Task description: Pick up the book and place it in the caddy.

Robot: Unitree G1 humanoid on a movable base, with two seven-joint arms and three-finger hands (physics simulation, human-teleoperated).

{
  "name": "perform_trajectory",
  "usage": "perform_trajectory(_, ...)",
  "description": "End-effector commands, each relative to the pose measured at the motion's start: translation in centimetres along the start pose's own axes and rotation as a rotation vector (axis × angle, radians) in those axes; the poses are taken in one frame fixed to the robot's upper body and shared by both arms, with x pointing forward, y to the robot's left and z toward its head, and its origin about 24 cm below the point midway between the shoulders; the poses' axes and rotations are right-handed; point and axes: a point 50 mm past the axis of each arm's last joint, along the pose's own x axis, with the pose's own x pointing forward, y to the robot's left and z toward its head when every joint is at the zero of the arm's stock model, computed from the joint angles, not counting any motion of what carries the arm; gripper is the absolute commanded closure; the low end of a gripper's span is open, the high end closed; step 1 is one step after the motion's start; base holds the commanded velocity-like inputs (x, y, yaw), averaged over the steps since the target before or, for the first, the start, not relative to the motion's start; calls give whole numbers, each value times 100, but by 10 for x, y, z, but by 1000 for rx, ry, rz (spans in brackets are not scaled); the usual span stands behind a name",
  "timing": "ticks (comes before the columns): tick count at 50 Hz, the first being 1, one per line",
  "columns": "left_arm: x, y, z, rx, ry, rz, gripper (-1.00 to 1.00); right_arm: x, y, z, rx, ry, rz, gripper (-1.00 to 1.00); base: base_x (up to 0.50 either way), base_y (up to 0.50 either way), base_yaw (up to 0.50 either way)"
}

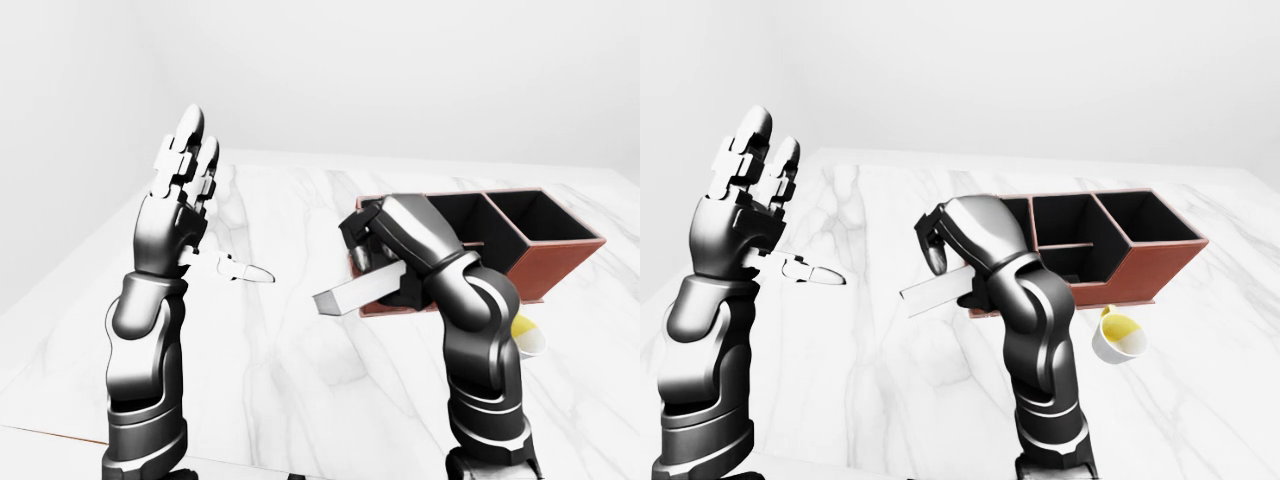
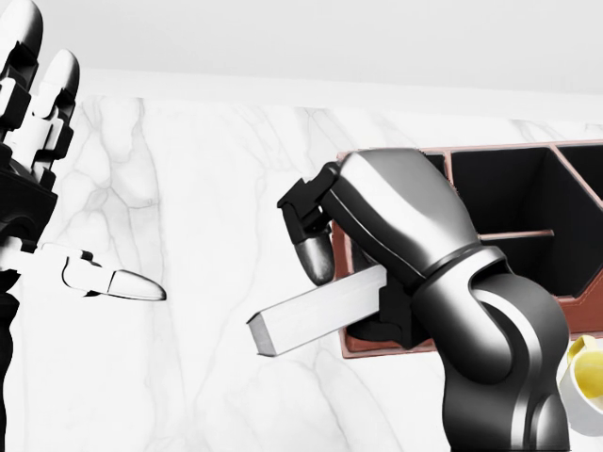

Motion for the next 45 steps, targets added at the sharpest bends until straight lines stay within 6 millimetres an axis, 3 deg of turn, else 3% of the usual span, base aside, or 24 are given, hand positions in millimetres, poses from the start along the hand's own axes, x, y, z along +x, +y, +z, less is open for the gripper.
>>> perform_trajectory(1, 0, -1, 1, 5, -4, -4, -100, -1, -45, 7, -98, -43, -162, 100, 0, 0, 0)
perform_trajectory(8, 1, -1, 1, 6, -2, -5, -100, 2, -67, 5, -155, -53, -204, 100, 0, 0, 0)
perform_trajectory(18, 2, -2, 2, 13, -6, -10, -100, 15, -98, -38, -205, 74, -149, 100, 0, 0, 0)
perform_trajectory(27, 3, -4, 1, 17, -4, -14, -100, 24, -119, -63, -207, 174, -137, 100, 0, 0, 0)
perform_trajectory(37, 4, -7, -3, 15, 11, -18, -100, 26, -131, -112, -164, 330, -112, 100, 0, 0, 0)
perform_trajectory(45, 5, -8, -5, 13, 20, -16, -100, 30, -141, -120, -196, 295, -126, 100, 0, 0, 0)
